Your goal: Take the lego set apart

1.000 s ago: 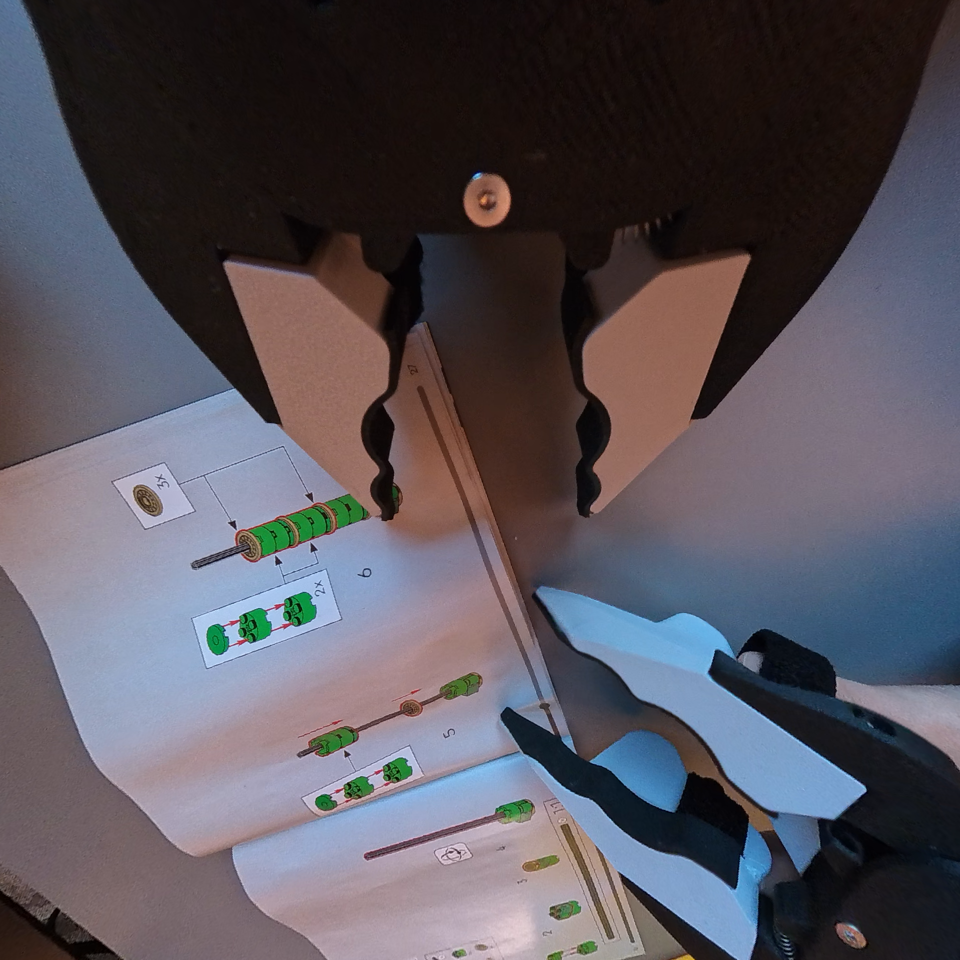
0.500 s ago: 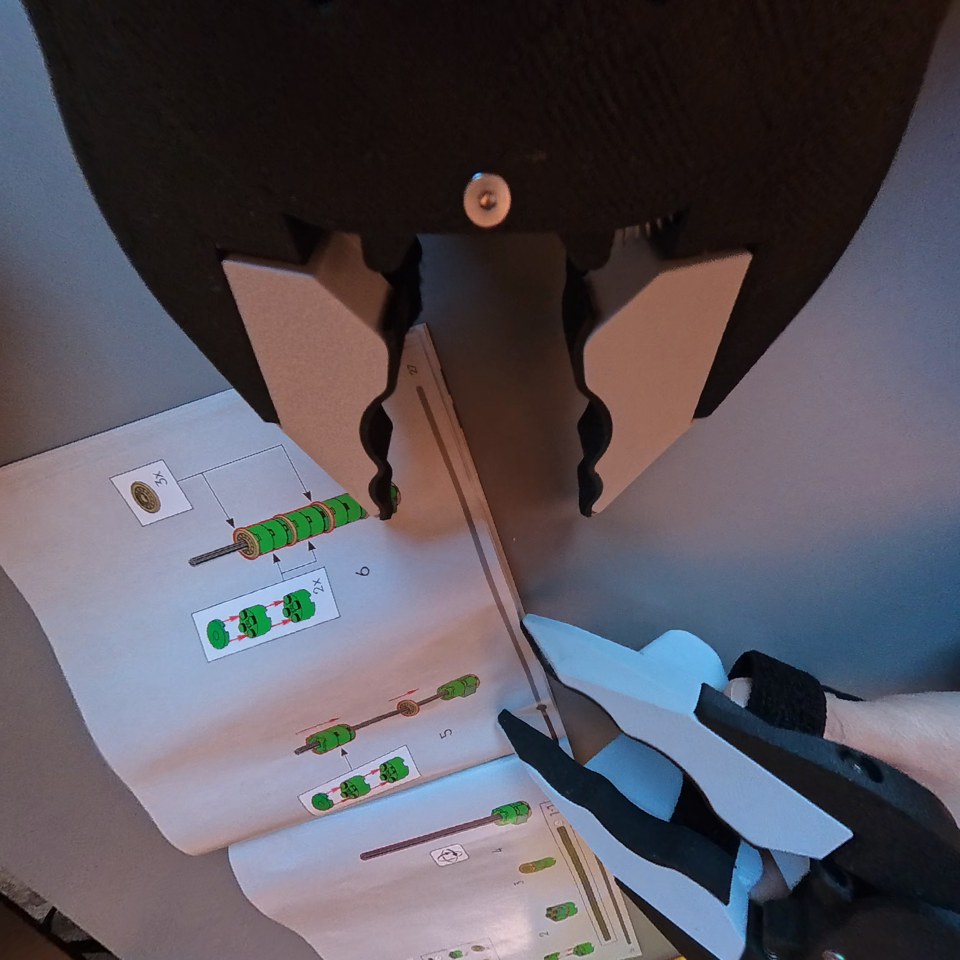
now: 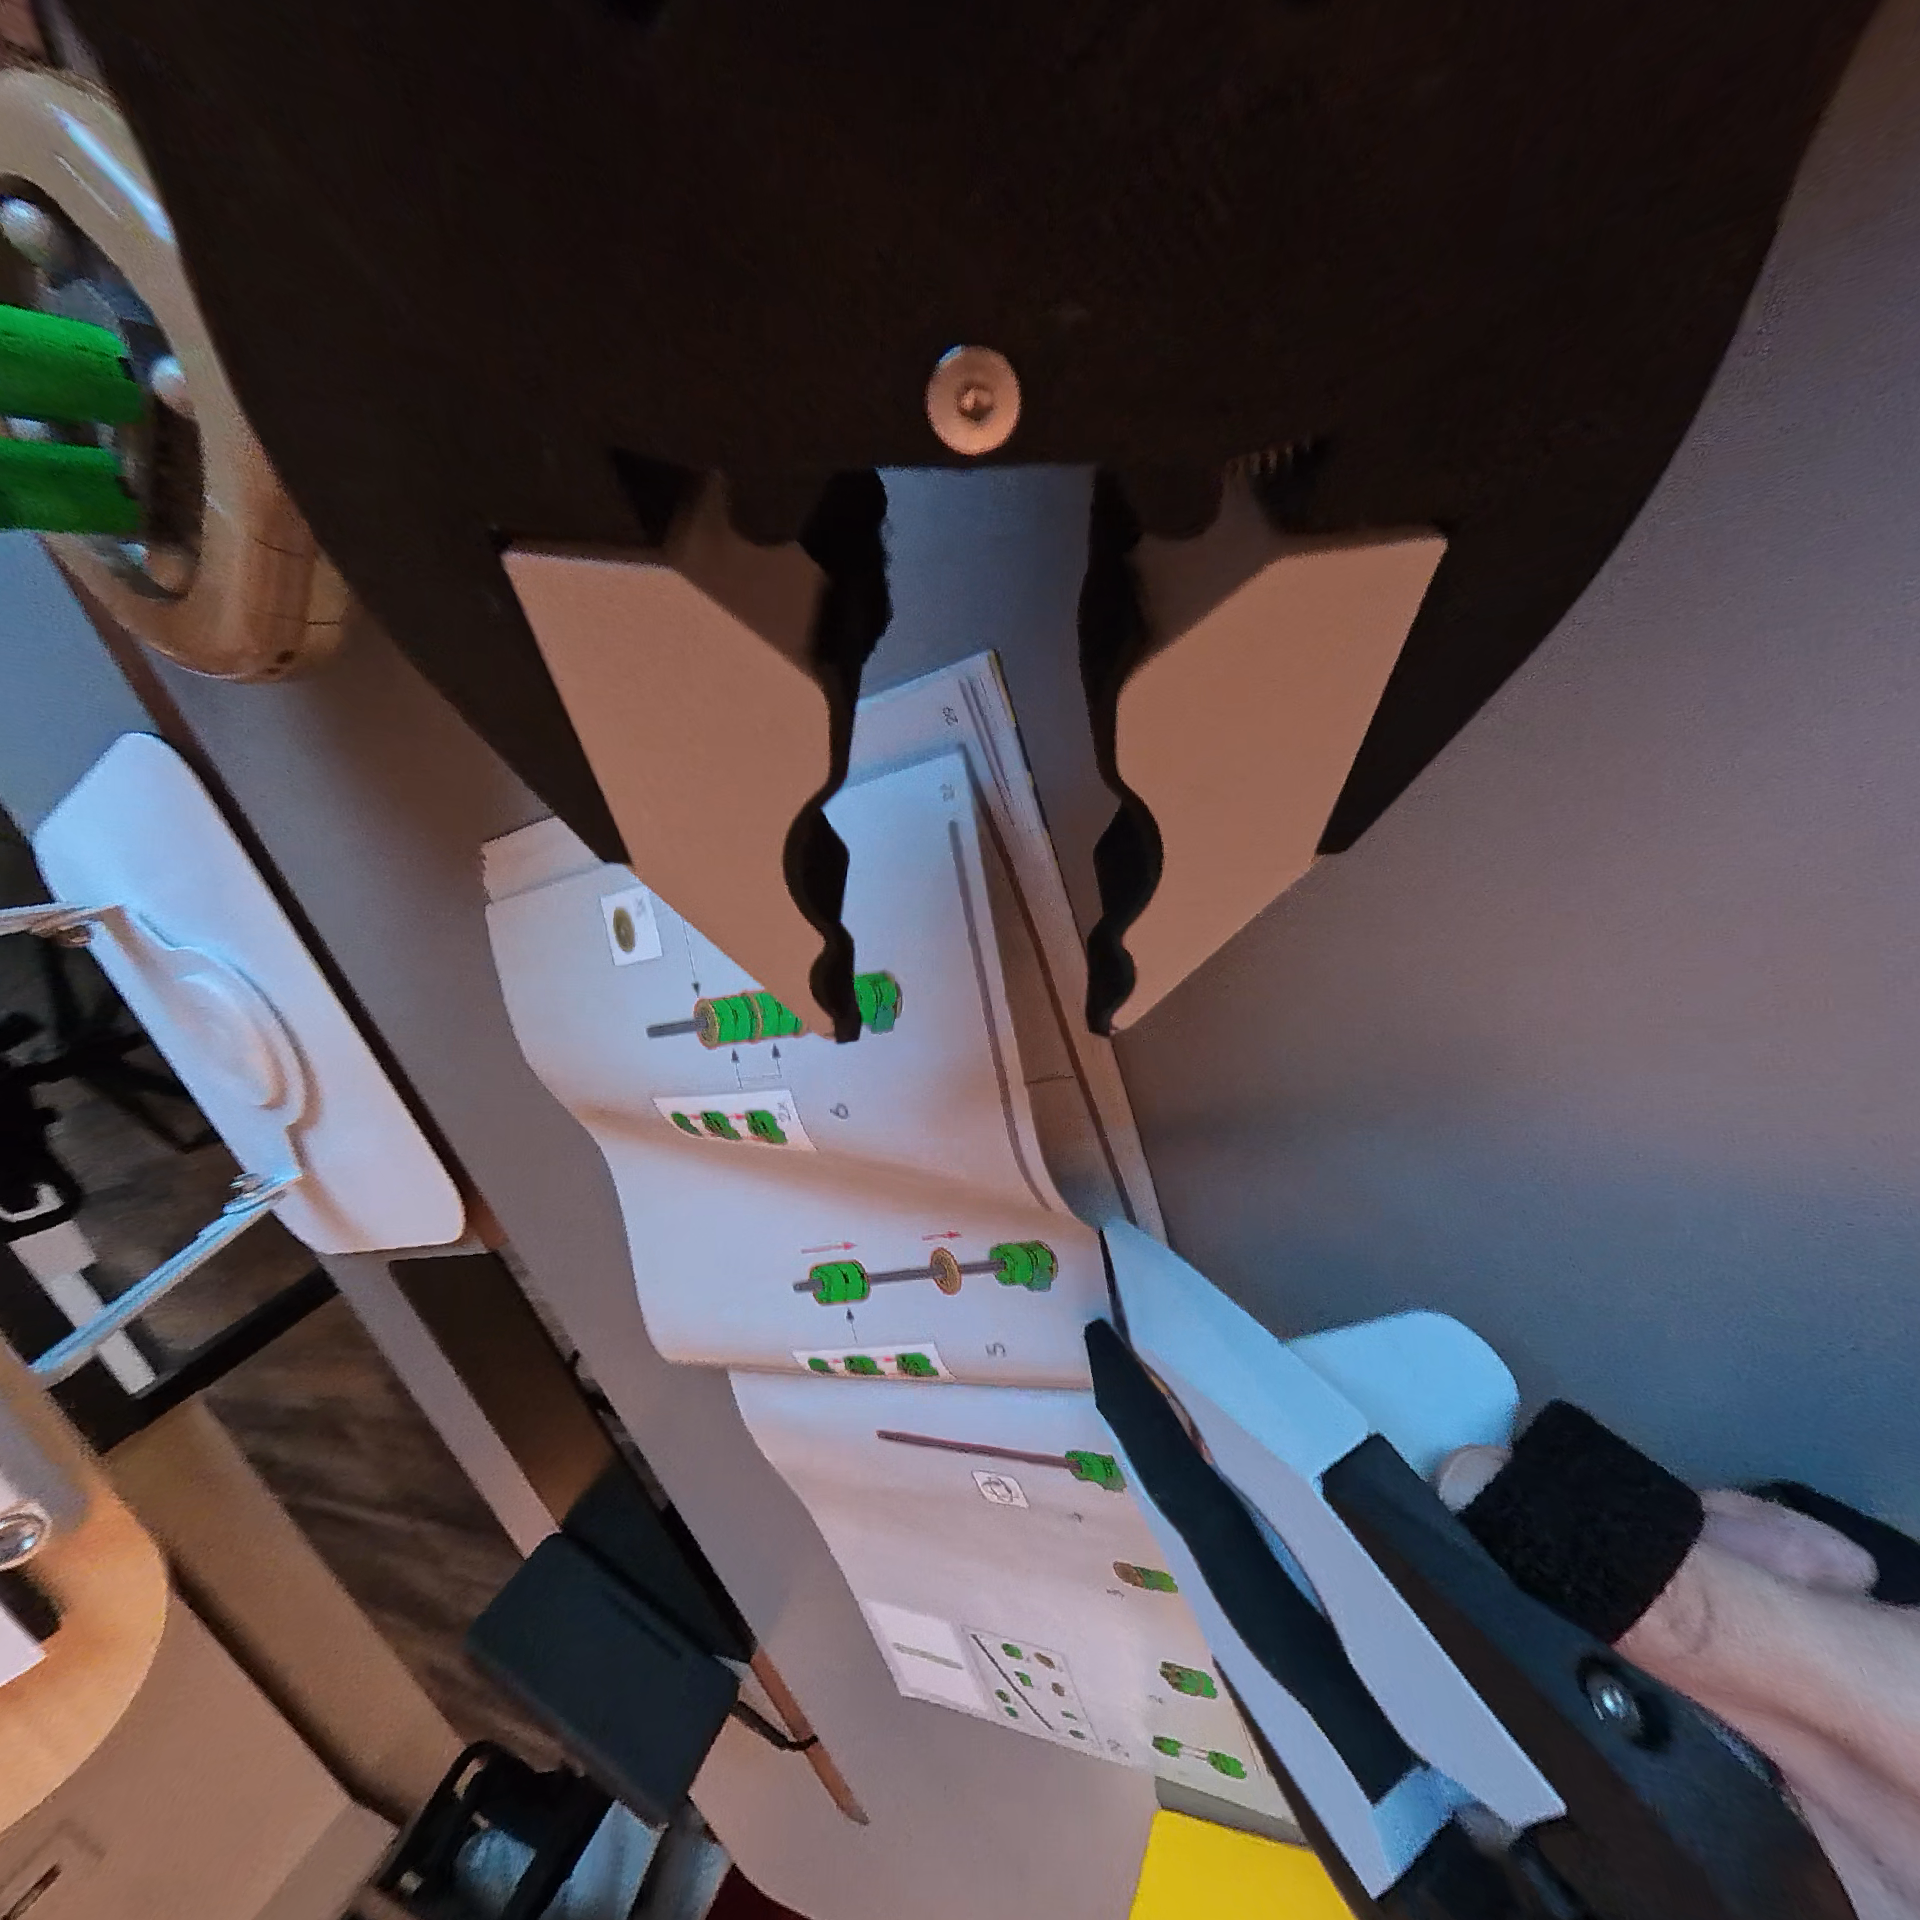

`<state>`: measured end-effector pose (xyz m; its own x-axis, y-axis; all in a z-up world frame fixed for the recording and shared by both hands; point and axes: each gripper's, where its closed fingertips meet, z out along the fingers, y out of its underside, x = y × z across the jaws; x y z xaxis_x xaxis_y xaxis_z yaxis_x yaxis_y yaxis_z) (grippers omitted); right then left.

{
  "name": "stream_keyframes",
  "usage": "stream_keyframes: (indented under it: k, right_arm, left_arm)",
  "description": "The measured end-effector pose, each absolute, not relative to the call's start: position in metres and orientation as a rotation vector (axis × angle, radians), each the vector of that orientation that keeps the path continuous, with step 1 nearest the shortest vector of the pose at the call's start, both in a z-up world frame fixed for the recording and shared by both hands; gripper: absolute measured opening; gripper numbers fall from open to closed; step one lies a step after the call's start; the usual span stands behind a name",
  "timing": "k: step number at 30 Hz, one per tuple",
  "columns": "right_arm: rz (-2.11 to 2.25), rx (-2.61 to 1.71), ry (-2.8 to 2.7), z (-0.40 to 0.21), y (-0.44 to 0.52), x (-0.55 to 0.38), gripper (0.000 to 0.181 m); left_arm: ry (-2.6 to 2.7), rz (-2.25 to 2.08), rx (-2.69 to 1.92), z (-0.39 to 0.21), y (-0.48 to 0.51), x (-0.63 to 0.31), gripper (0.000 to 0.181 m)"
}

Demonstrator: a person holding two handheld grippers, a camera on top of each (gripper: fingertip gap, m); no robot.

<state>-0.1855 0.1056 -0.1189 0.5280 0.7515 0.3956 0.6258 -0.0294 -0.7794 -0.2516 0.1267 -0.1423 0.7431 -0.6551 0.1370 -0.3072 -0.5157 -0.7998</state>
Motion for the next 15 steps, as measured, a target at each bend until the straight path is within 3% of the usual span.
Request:
stream_keyframes:
  k: [7, 15]
  right_arm:
    - [0.096, -1.75, -1.134, -0.124, 0.114, -0.175, 0.042]
    - [0.184, -1.848, -1.096, -0.138, 0.116, -0.174, 0.042]
  left_arm:
    - [0.695, -0.387, -2.081, -0.136, 0.143, -0.268, 0.022]
    - [0.478, -0.321, -2.108, -0.131, 0.165, -0.31, 0.024]
